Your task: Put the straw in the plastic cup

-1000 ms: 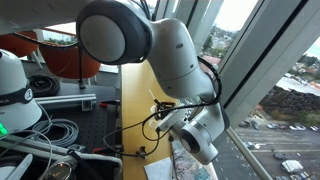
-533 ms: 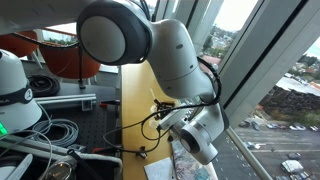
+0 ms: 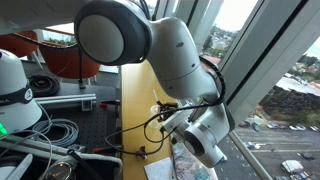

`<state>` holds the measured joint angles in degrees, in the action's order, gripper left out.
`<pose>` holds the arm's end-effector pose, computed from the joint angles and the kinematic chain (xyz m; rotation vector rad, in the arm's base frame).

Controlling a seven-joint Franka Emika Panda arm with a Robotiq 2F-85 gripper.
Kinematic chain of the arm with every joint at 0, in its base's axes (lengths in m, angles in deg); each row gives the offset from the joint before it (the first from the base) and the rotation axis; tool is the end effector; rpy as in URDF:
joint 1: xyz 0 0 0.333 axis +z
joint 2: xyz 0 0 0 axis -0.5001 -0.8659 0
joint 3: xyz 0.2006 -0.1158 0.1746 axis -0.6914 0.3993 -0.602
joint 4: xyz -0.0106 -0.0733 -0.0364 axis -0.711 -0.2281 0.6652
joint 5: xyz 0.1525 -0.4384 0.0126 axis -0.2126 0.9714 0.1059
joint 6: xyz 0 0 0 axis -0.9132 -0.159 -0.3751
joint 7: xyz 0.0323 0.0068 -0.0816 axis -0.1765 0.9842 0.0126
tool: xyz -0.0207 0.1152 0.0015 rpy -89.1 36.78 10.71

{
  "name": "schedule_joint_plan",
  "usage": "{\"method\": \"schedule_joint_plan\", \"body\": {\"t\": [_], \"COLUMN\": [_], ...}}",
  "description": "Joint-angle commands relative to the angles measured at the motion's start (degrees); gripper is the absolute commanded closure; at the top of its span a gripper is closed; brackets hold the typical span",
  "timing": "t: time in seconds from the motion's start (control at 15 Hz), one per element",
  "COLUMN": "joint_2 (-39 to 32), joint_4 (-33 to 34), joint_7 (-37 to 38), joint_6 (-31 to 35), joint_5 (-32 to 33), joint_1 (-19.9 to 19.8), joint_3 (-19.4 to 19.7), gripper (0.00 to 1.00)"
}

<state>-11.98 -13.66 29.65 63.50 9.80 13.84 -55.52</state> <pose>0.6205 -0.0702 -0.0044 -1.6943 0.5171 1.0640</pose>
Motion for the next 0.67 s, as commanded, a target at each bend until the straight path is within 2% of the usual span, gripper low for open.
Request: {"method": "schedule_joint_plan", "body": {"t": [0.0,0.6], "joint_2": [-1.04,1.28], "joint_4": [1.54,-2.24], "joint_7": [1.74,1.21], "joint_6": [-2.00,-2.06], "joint_5": [-1.34,-0.74], "joint_1": [-0.33,1.52], "joint_3": [0.15,-0.03], "gripper": [1.00,1.00]}}
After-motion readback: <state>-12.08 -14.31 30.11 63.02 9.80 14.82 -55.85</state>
